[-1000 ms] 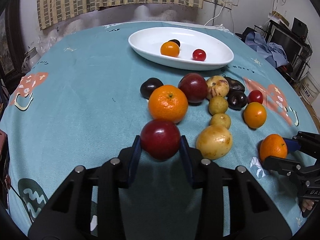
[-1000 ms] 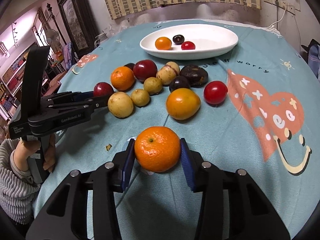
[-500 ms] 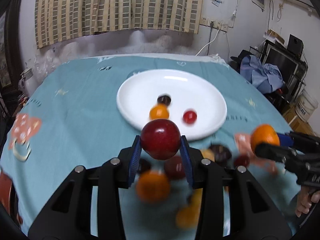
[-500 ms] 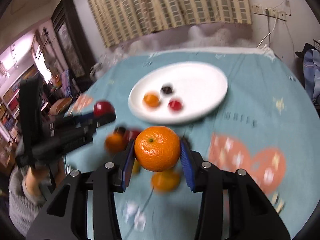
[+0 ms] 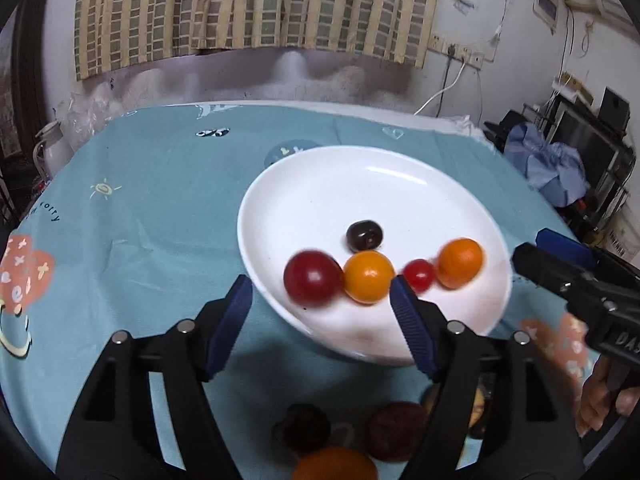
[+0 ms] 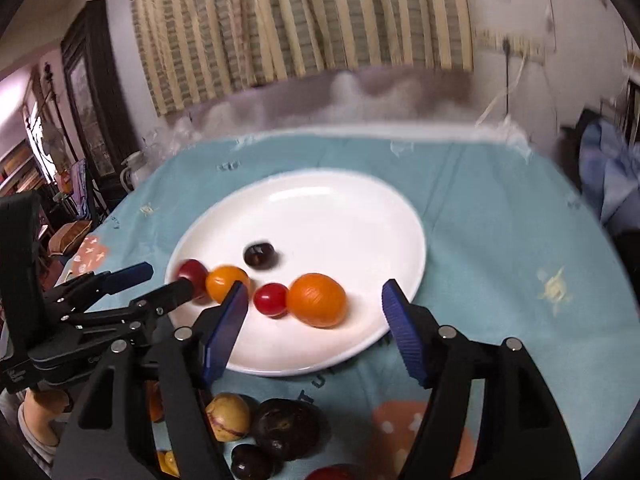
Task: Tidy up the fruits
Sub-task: 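Release the red plum and tangerine onto the white plate with both tools, then grasp a tangerine with the left tool while the right tool grasps a red cherry tomato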
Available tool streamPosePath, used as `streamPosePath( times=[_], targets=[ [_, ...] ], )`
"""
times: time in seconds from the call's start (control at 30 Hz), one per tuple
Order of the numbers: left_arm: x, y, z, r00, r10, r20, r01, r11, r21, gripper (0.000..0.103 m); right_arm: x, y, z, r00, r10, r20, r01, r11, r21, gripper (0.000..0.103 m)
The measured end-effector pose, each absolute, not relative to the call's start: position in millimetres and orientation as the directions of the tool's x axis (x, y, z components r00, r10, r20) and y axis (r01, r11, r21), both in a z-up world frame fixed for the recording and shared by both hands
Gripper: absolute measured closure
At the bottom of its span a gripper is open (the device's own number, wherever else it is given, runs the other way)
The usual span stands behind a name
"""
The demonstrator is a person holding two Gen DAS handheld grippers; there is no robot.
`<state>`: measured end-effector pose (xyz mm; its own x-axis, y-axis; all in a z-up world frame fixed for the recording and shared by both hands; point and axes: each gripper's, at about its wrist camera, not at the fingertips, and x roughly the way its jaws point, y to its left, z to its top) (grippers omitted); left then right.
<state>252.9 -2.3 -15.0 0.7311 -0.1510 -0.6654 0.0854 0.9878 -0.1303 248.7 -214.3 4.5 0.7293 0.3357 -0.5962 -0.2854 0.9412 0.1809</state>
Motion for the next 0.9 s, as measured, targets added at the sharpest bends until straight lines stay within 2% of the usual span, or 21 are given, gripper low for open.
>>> streamPosePath(
  times=[0.13, 0.2, 0.27, 0.53, 0.73, 0.9],
  targets=[
    [220, 8, -8, 0.746, -0.131, -0.652, 0.064, 0.990, -0.125, 0.022, 214, -226, 26, 0.732, 0.394, -0.556, -0.322, 0.919, 0.227, 0.031],
    [196, 11, -9, 0.749, -0.123, -0.651, 0.061, 0.991, -0.118, 0.020, 188, -233, 26, 0.742, 0.398, -0.539, -0.322, 0.917, 0.234, 0.017],
    [174, 12, -15, 0.750, -0.112, -0.652, 0.057, 0.993, -0.105, 0.015, 169, -242, 21, 0.766, 0.391, -0.510, -0.305, 0.920, 0.247, 0.009],
    [137, 2, -36, 0.736, -0.054, -0.675, 0.040, 0.999, -0.036, 0.013, 145, -269, -10, 0.714, 0.445, -0.541, -0.236, 0.880, 0.412, 0.009],
    [145, -14, -47, 0.709, -0.025, -0.704, 0.079, 0.996, 0.044, 0.013, 146, -265, -12, 0.714, 0.415, -0.564, -0.221, 0.898, 0.381, 0.009],
    [152, -6, -52, 0.680, -0.084, -0.728, 0.098, 0.995, -0.023, 0.015, 148, -261, -15, 0.705, 0.398, -0.587, -0.226, 0.910, 0.346, 0.009]
  ],
)
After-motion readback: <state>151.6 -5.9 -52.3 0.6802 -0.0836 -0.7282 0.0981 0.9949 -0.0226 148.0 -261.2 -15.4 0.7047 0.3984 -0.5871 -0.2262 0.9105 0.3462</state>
